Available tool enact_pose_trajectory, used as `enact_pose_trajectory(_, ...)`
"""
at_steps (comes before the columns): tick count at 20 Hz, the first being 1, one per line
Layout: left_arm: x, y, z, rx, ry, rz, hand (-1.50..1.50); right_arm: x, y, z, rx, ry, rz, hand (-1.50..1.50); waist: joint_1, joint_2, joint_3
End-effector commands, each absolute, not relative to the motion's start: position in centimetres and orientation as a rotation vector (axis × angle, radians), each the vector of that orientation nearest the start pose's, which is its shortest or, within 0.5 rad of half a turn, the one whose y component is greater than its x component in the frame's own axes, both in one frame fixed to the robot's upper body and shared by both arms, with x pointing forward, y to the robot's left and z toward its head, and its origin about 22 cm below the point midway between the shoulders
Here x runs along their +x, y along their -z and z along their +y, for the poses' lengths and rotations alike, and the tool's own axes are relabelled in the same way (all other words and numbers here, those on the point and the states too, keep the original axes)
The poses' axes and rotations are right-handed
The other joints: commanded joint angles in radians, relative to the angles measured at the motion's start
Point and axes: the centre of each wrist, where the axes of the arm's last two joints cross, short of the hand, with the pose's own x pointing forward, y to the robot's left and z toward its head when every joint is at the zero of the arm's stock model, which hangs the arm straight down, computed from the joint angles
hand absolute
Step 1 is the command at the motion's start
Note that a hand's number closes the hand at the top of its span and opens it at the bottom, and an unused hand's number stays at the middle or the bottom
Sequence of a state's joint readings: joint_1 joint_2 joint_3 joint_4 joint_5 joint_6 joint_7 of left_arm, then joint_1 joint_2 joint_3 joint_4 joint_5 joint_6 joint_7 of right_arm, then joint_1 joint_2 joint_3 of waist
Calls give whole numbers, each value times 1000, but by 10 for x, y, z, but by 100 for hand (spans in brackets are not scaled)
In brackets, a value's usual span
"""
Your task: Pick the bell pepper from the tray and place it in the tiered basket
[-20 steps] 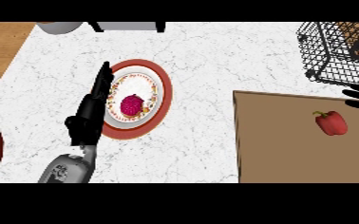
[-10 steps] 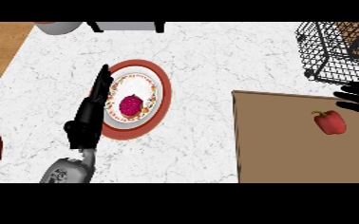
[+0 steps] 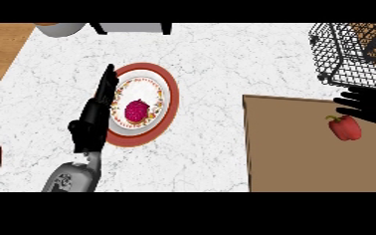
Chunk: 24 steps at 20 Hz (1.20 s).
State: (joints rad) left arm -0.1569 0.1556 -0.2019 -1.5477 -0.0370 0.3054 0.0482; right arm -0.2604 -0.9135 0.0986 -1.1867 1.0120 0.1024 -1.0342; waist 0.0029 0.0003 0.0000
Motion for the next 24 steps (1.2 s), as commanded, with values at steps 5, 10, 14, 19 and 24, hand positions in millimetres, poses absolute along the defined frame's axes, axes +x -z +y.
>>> enact_pose_trajectory(5,271,-41,192,183,125,-1687,0,299,-98,-423,-431,-2139,-1405,-150,1,0,0)
enact_pose_trajectory(10,266,-29,189,187,103,-1663,0,298,-84,-425,-436,-2176,-1392,-150,-2,-1,0)
enact_pose_trajectory(14,266,-32,195,223,115,-1659,0,294,-74,-422,-409,-2151,-1394,-150,-2,-1,0)
enact_pose_trajectory(19,278,-54,193,191,100,-1660,0,300,-58,-428,-392,-2120,-1397,-150,4,1,1)
enact_pose_trajectory(24,279,-26,207,205,114,-1664,0,304,-51,-431,-382,-2038,-1454,-150,3,1,0)
